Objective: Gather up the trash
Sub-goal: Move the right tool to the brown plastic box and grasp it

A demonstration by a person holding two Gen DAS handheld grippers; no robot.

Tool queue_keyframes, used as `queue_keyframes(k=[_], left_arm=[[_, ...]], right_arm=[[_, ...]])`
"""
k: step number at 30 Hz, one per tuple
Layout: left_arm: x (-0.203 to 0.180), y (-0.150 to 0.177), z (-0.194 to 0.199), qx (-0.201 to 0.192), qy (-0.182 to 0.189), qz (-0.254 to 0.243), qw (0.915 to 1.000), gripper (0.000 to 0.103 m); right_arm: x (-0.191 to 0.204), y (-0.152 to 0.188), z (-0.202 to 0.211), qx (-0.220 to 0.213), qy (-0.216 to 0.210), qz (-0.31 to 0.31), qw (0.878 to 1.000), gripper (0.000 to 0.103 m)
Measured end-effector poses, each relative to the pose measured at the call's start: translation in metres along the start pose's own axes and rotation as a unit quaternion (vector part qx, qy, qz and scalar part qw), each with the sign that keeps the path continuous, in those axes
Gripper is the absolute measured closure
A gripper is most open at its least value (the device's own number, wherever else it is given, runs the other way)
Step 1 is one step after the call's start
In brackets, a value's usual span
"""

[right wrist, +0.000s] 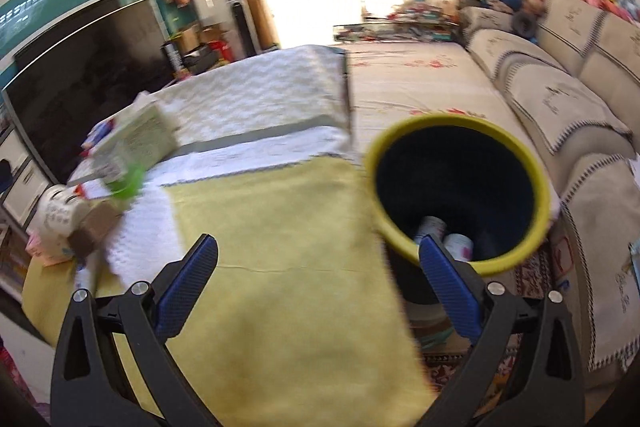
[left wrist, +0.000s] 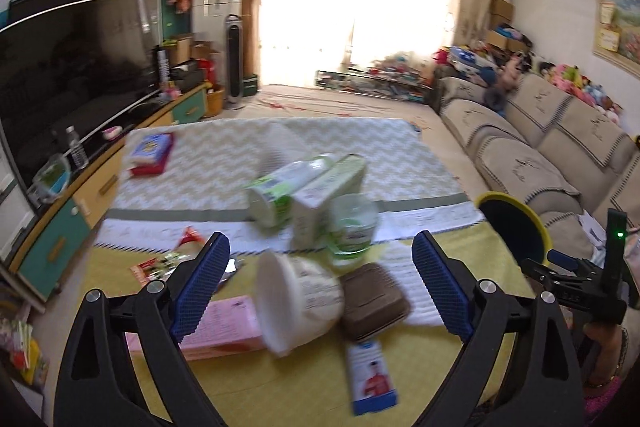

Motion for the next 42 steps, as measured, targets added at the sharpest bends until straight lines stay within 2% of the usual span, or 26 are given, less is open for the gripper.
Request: queue_keyframes(k=[3,7,12,15,18,25,29,32,38,42], left_arm=[[0.027,0.009,0.006,-0.003,-0.018,0.018,0.9997,0.012],[0.051,0.019,0.012,-0.006,-0.032,0.034,0.9989,0.012],[0.063,0.028,0.015,-0.007,-0.034,0.041,0.9986,0.012],[0.065,0.03,0.015,-0.008,-0.035,0.041,0.9985,0.012],[0.069,0.032,0.015,-0.006,-0.035,0.045,0.9983,0.011],[0.077,0.041,0.01,0.001,-0.035,0.053,0.998,0.011],[0.076,0.044,0.005,0.006,-0.032,0.053,0.9981,0.011],[0.074,0.045,0.003,0.008,-0.03,0.052,0.9982,0.011],[0.072,0.046,0.002,0.009,-0.029,0.05,0.9983,0.011],[0.07,0.045,0.002,0.009,-0.029,0.049,0.9984,0.011]], right_arm=[[0.045,-0.004,0.002,-0.012,-0.05,0.027,0.998,0.007],[0.109,-0.005,0.012,-0.034,-0.125,0.084,0.988,0.007],[0.173,0.006,0.002,-0.026,-0.131,0.169,0.977,0.008],[0.198,0.016,-0.009,-0.013,-0.124,0.2,0.972,0.015],[0.208,0.023,-0.018,-0.002,-0.113,0.212,0.971,0.018],[0.213,0.027,-0.043,0.02,-0.081,0.216,0.973,0.019],[0.215,0.028,-0.052,0.024,-0.07,0.219,0.973,0.028],[0.217,0.028,-0.053,0.02,-0.074,0.217,0.973,0.043],[0.214,0.023,-0.046,0.013,-0.083,0.208,0.975,0.044],[0.209,0.014,-0.032,0.004,-0.118,0.183,0.976,0.044]])
Point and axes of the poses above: each gripper's, at about its wrist camera, not at the fingertips, and z roughly against the way its jaws point, x to its left, y to its underside, the point moved 7 cm from there along -z, roughly the way its jaws point
